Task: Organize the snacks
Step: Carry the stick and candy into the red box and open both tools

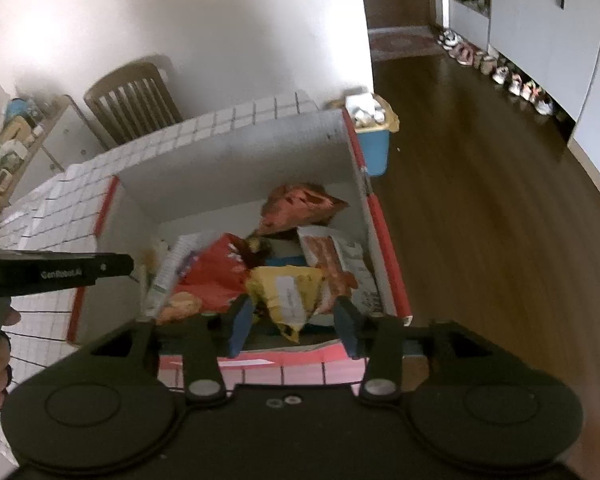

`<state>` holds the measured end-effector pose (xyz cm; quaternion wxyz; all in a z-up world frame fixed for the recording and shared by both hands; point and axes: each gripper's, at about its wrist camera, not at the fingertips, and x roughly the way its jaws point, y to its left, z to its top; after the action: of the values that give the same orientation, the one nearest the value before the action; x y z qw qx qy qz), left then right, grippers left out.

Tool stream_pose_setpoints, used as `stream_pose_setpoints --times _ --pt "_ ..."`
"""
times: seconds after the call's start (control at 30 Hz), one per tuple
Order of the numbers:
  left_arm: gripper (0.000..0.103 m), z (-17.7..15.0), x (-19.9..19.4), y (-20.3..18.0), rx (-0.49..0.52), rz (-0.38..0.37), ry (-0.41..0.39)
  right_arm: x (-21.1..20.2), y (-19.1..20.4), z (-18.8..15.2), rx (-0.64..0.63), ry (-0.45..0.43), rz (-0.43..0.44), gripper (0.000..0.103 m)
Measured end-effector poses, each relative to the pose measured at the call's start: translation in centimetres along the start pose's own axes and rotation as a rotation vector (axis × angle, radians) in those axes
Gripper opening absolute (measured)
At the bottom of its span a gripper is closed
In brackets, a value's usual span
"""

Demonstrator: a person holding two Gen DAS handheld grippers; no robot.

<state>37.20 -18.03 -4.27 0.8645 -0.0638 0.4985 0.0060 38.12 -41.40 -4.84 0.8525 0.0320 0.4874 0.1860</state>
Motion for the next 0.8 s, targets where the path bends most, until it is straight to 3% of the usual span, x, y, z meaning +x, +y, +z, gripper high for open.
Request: stream_pose_setpoints --times 0.4,0.47,0.53,0.6,0.8 --pt "0.015 -1.5 -5.6 0.8 0.033 -0.062 -0.095 -4.2 3.5 -0.9 -0.044 -0.109 0.020 0.062" --pt "0.025 -1.8 -6.5 1.2 0.037 -0.063 -0.115 -4.7 4.1 -1.1 -0.047 -0.125 0.024 0.063" --pt "0.050 -2.1 -7.5 1.6 0.041 -0.070 -0.140 -5.2 4.8 -1.4 -0.057 -0.142 0.023 0.066" --pt "0.067 -2.6 -8.7 2.1 0.047 -0.071 -0.180 -5.7 5.3 -1.7 -0.064 -0.161 0.023 0.071" --pt "0.069 -4.1 -11.0 3.3 0.063 -0.101 -0.221 -7.3 6.8 -2.8 -0.087 -0.224 0.019 0.083"
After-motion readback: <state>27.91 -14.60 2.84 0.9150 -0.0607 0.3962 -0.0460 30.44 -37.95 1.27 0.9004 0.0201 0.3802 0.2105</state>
